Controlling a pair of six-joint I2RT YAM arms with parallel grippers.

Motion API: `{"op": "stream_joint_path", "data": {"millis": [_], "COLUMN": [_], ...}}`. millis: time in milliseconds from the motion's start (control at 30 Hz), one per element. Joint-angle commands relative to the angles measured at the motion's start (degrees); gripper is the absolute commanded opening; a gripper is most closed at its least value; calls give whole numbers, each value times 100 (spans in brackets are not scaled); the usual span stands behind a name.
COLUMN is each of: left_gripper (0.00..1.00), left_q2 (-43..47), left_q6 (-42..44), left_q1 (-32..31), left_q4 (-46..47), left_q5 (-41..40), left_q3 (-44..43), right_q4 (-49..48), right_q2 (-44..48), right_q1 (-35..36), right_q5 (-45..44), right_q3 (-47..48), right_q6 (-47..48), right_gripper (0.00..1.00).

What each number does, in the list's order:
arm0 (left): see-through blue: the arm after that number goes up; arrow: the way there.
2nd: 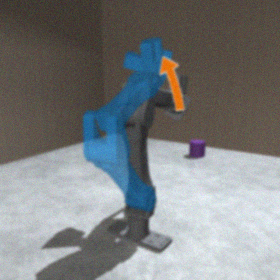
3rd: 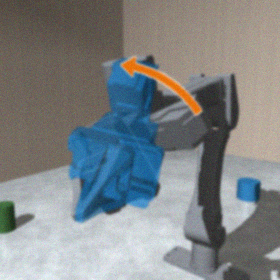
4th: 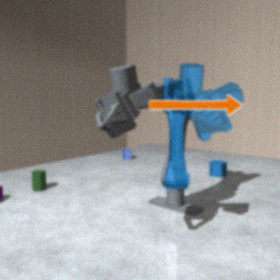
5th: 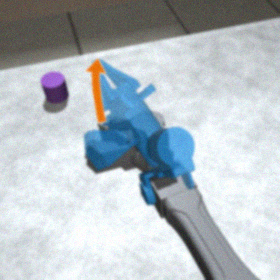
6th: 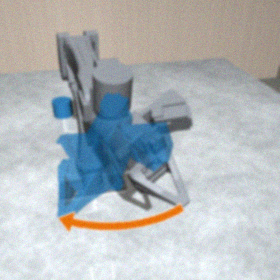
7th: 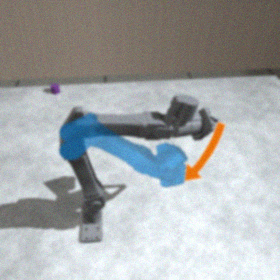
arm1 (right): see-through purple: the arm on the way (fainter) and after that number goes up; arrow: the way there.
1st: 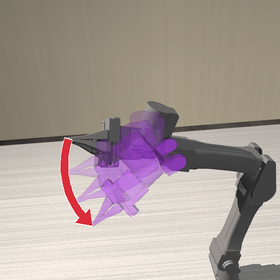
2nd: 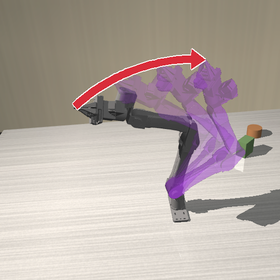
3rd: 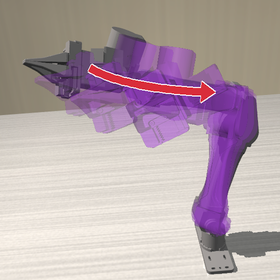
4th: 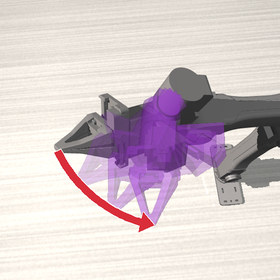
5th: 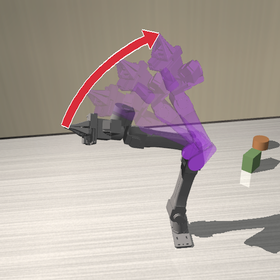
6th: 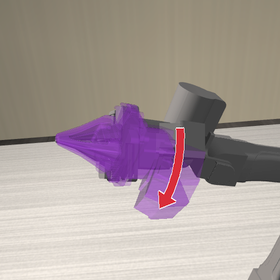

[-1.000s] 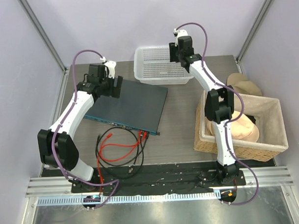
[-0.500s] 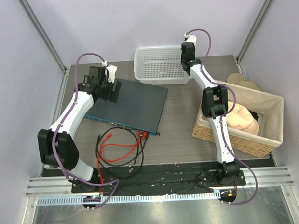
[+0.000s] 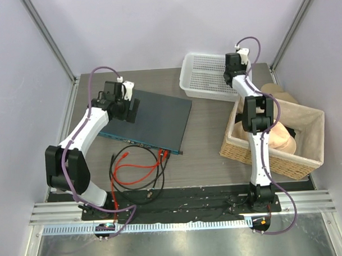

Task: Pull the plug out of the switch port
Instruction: Move the switch port to the center of the board.

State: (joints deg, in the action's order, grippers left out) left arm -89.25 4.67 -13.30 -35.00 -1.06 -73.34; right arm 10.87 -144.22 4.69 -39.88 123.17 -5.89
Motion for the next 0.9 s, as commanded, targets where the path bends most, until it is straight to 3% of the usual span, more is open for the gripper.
{"op": "stream_joint_path", "data": {"millis": [0, 133, 267, 333, 367, 433, 500, 633, 733, 867], "left_gripper": [90, 91, 93, 94, 94, 93, 92, 92, 92, 92], "left_q2": [127, 92, 5, -74, -101, -101, -66, -57, 100, 189], "left_q6": [-203, -326, -773, -1641, -1949, -2547, -2681, -2970, -3260, -3682], "left_q1": [55, 134, 651, 1029, 1605, 2136, 2682, 3183, 3316, 3518], "left_q4": [380, 389, 310, 31, -93, -208, -243, -490, -446, -245], "left_q5": [-78, -192, -368, -500, -474, -36, 53, 324, 615, 1212], "left_q3": [188, 294, 268, 128, -47, -66, -23, 214, 582, 1084], "right_q4": [-410, -612, -894, -903, -877, -807, -622, -288, -349, -69], "right_q2": [904, 1045, 1177, 1431, 1545, 1861, 2081, 2766, 2952, 2725], "right_q1": [-196, -372, -583, -548, -504, -225, 144, 839, 1314, 1631], "right_q5": [-609, -609, -583, 73, 399, 1301, 1971, 4235, 4803, 5540], "right_q3": [-162, -504, -751, -751, -768, -751, -795, -1486, -2129, -2298], "right_q6": [228, 553, 748, 730, 791, 905, 1168, 1468, 1126, 739], "right_gripper": [1, 1, 1, 1, 1, 1, 2, 23, 37, 52]}}
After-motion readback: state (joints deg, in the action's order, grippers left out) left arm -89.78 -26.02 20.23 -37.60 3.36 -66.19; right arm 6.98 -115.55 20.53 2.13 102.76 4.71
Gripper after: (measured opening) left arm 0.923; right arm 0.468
